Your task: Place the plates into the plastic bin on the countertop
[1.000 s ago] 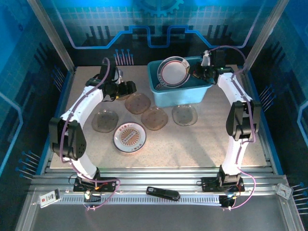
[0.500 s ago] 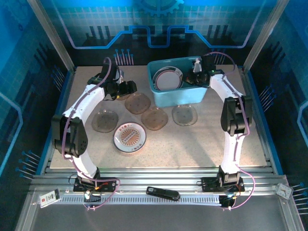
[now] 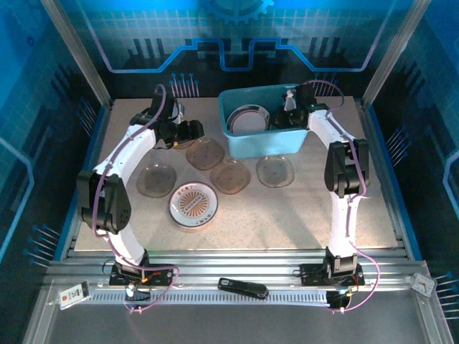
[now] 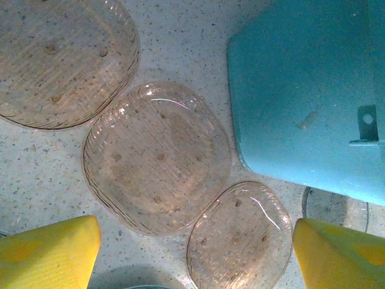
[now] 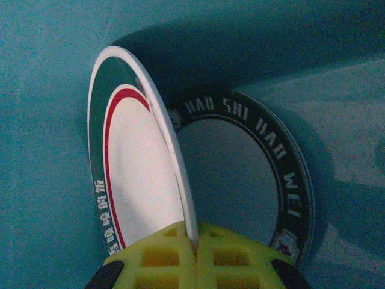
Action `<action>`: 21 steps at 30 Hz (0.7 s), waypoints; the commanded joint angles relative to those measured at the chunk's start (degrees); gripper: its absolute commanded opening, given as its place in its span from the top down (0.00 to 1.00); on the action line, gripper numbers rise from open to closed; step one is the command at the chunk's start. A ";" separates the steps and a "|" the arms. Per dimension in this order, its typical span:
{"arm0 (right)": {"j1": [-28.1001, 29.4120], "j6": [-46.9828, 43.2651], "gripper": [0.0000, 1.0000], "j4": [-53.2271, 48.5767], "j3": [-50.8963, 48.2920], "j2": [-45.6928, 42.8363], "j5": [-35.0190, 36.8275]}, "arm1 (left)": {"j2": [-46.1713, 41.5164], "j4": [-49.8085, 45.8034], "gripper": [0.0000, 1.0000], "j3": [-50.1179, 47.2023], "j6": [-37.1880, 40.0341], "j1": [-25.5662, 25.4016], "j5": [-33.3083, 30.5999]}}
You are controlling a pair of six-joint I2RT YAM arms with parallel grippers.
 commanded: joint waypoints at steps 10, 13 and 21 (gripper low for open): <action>1.67 -3.90 0.98 -9.28 7.96 4.98 3.35 | 0.20 -2.69 0.16 2.08 1.95 0.56 1.25; 1.85 -4.59 0.92 -10.67 9.29 5.26 4.04 | 0.06 -3.03 0.16 1.96 2.16 0.56 1.04; 1.98 -4.70 0.65 -10.28 9.22 2.53 5.52 | -1.59 -4.88 0.16 0.97 3.82 0.57 -0.49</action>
